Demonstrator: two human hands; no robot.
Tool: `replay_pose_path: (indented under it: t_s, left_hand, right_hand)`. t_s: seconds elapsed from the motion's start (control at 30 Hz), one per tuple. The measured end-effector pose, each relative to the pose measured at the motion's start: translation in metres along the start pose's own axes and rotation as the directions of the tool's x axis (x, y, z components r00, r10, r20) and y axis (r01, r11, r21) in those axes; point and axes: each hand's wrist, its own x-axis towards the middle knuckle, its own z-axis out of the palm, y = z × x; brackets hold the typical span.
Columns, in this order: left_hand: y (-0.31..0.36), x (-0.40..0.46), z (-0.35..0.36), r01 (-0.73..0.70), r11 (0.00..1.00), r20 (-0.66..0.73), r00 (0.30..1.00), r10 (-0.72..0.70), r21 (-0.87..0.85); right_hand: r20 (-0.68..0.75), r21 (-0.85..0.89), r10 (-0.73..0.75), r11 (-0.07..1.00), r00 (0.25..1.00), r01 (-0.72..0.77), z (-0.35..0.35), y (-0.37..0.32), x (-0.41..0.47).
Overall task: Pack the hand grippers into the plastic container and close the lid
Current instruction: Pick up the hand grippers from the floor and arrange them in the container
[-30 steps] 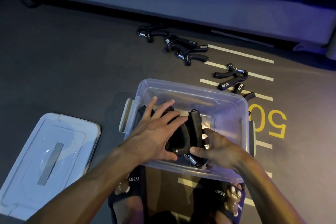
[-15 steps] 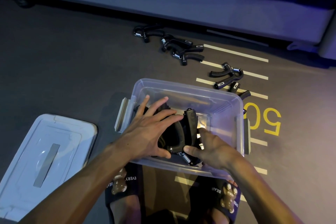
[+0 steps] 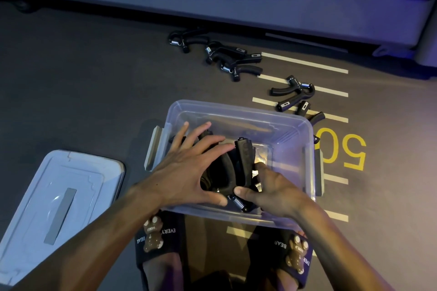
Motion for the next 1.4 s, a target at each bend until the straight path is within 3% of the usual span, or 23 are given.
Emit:
replay_pose_path:
  t_s: [0.17,0.23,0.33,0.4,0.5,0.67,0.73,0.93,1.1,1.23,1.4]
  left_hand:
    - [-0.001,0.020,-0.010,-0.022,1.000,-0.144,0.989,0.020,-0.013]
    - [-0.005,0.033,-0.014,-0.023,1.000,-0.242,0.970,0.025,0.013]
    - [-0.011,0.054,-0.020,-0.011,0.999,-0.297,0.954,0.023,0.043]
    - [-0.012,0.071,-0.023,-0.005,0.998,-0.269,0.963,0.023,0.068]
    - [-0.015,0.091,-0.025,0.002,0.998,-0.146,0.989,0.008,0.069]
    - [-0.020,0.108,-0.027,0.053,0.993,-0.100,0.993,-0.063,-0.109]
    - [-0.022,0.111,-0.028,0.050,0.987,-0.089,0.994,-0.065,-0.156]
    - [-0.029,0.114,-0.031,-0.024,0.992,-0.113,0.994,0.010,-0.124]
    - [-0.046,0.119,-0.042,-0.027,0.998,-0.071,0.997,0.024,-0.050]
    - [-0.060,0.125,-0.053,-0.047,0.998,-0.055,0.998,0.044,-0.049]
    - [-0.062,0.126,-0.054,-0.037,0.997,-0.020,0.999,0.036,-0.066]
  right_hand:
    - [0.010,0.004,-0.066,0.998,0.998,0.065,-0.014,0.001,-0.003]
    - [-0.054,0.028,-0.138,0.990,0.989,0.140,-0.032,-0.002,-0.006]
    - [-0.316,0.257,-0.237,0.911,0.919,0.323,-0.073,-0.006,-0.004]
    - [-0.527,0.387,-0.185,0.817,0.830,0.428,-0.105,-0.003,0.007]
    - [-0.678,0.355,-0.047,0.853,0.734,0.382,-0.143,0.015,0.044]
    - [-0.603,0.133,0.135,0.989,0.786,-0.068,-0.160,0.067,0.117]
    - [-0.570,0.059,0.146,0.989,0.808,-0.137,-0.155,0.074,0.135]
    - [-0.409,0.066,0.179,0.984,0.895,-0.166,-0.140,0.081,0.176]
    - [-0.337,0.385,0.265,0.914,0.904,-0.125,-0.134,0.086,0.192]
    - [-0.335,0.414,0.255,0.905,0.907,-0.101,-0.131,0.085,0.192]
    - [-0.336,0.564,0.190,0.825,0.923,0.035,-0.135,0.073,0.174]
